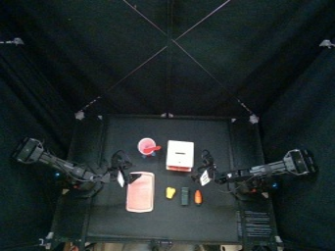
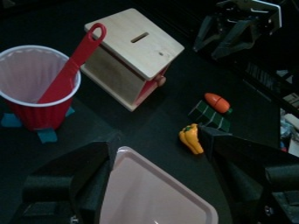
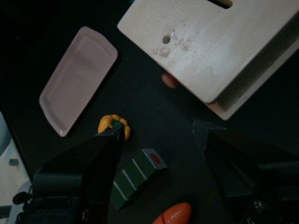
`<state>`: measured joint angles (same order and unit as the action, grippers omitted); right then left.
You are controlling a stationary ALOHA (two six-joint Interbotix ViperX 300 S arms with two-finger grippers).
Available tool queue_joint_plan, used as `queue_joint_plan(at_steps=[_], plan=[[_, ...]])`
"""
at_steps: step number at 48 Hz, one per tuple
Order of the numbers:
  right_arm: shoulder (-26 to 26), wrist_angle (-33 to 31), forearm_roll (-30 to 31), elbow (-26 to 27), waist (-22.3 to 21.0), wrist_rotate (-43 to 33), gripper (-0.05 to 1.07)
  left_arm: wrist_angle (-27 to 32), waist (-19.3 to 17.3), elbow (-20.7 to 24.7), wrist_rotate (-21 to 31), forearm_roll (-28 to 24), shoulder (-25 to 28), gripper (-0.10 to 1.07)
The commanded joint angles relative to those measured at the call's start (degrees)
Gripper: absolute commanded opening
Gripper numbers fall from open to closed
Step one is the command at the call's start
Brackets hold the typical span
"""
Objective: Grab squash
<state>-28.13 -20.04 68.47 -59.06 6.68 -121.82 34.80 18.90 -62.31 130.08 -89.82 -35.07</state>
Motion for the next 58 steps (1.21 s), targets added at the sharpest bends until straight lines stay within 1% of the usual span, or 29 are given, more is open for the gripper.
queue_joint_plan(at_steps=[1,4,13,20,25,33,44,50,52,58], plan=[[-1.41,-0.09,0.44,1.23,-0.18,0.00,0.95,0.09,-1.67,1.23,-0.35,-2.37,-0.44,1.02],[-2.02,-0.44,1.14,1.58,-0.18,0.00,0.95,0.09,-2.55,1.49,-0.53,-3.69,-0.70,1.02],[-2.90,-2.37,1.93,1.05,-0.18,-0.44,0.95,0.18,-5.19,2.20,-0.97,-10.55,-0.62,1.02],[-2.99,-2.81,0.79,0.79,0.26,-0.26,0.95,0.18,-6.94,2.99,-1.23,-13.36,0.88,1.02],[-2.99,-3.16,0.97,0.44,1.14,-0.26,0.95,0.62,-8.70,3.87,-2.46,-15.73,2.81,1.02],[-3.08,-3.25,2.55,0.44,1.32,-0.09,0.95,2.02,-8.96,4.75,-5.36,-17.58,4.92,1.02],[-3.16,-3.25,3.69,1.32,1.05,-0.09,0.95,1.58,-8.88,3.96,-6.15,-18.28,7.38,1.02],[-3.16,-3.34,4.31,1.76,0.88,-0.09,0.95,-0.53,-7.56,4.75,-5.63,-18.02,9.05,1.02],[-3.08,-3.34,4.48,1.67,0.88,-0.09,0.95,-1.23,-7.03,5.27,-5.36,-17.05,9.67,1.02],[-3.52,-3.34,4.48,1.23,1.05,0.09,0.95,-3.16,-3.60,7.73,-5.01,-10.99,12.48,1.02]])
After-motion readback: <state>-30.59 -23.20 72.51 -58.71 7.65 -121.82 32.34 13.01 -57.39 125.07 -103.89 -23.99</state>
